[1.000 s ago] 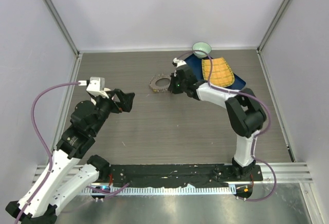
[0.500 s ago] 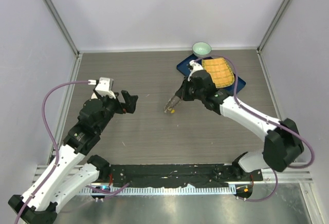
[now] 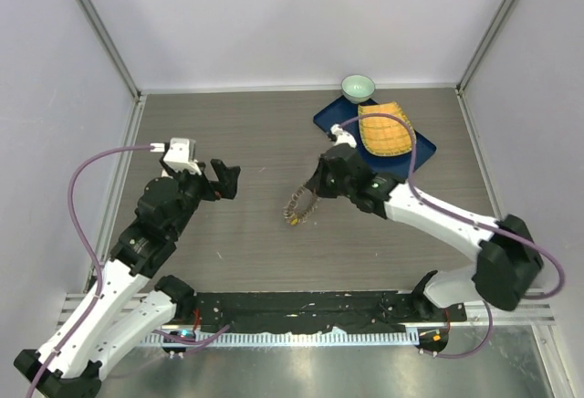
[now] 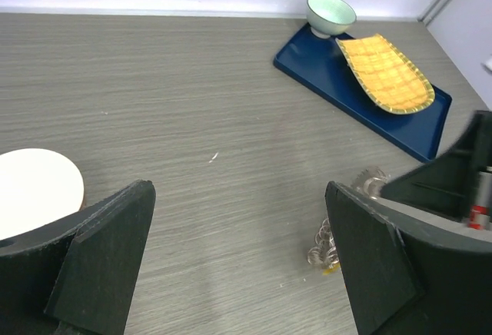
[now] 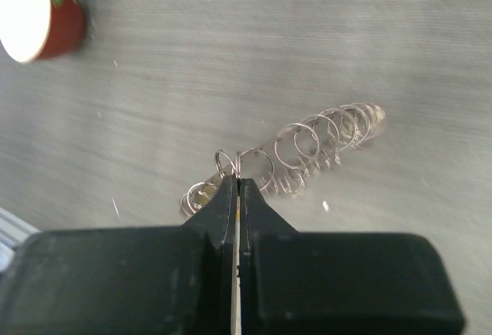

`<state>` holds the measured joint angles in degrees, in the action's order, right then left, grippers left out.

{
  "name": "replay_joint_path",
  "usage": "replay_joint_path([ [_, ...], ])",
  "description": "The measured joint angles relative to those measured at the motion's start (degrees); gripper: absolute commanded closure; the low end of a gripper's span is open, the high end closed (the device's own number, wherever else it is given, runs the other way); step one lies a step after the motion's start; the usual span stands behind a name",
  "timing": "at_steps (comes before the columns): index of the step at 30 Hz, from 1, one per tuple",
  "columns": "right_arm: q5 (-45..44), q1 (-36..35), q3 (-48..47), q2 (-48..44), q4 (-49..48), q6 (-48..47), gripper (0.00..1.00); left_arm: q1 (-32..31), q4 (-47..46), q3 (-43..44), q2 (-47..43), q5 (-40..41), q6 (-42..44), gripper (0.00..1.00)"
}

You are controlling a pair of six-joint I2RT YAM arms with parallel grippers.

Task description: Remove the keys from the keyring

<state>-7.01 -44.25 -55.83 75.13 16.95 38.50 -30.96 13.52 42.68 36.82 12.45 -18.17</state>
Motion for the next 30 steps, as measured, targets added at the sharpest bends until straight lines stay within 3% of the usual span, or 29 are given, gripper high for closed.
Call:
replay_joint_path([
  [9, -2.14, 0.22, -14.08, 23.63, -4.31, 1.11, 0.99, 0.00, 0.02, -0.02, -1.55, 3.19, -0.94, 0.02],
  [12, -2.23, 0.22, -18.45, 30.91, -3.15, 0.02, 0.90, 0.00, 0.00, -0.13, -2.19, 3.69, -0.98, 0.02],
  [15, -2.34, 0.22, -22.58, 36.92, -1.07, -2.16, 0.73, 0.00, 0.02, -0.35, -2.84, 4.33, -1.03, 0.02],
  [16, -2.29, 0.22, -23.76, 38.29, -0.20, -3.04, 0.60, 0.00, 0.02, -0.42, -2.99, 4.52, -1.03, 0.02],
  [19, -1.88, 0.22, -24.96, 39.15, 1.79, -6.49, 0.45, 0.00, 0.00, -0.44, -3.21, 4.96, -1.07, 0.02],
  [21, -1.14, 0.22, -24.72, 38.05, 2.03, -9.05, 0.42, 0.00, -0.02, -0.44, -3.30, 5.03, -1.09, 0.02],
  [30, 12.46, 0.22, -14.27, 27.10, -1.07, -22.36, 0.46, 0.00, 0.02, -0.46, -3.37, 4.96, -1.14, 0.02],
])
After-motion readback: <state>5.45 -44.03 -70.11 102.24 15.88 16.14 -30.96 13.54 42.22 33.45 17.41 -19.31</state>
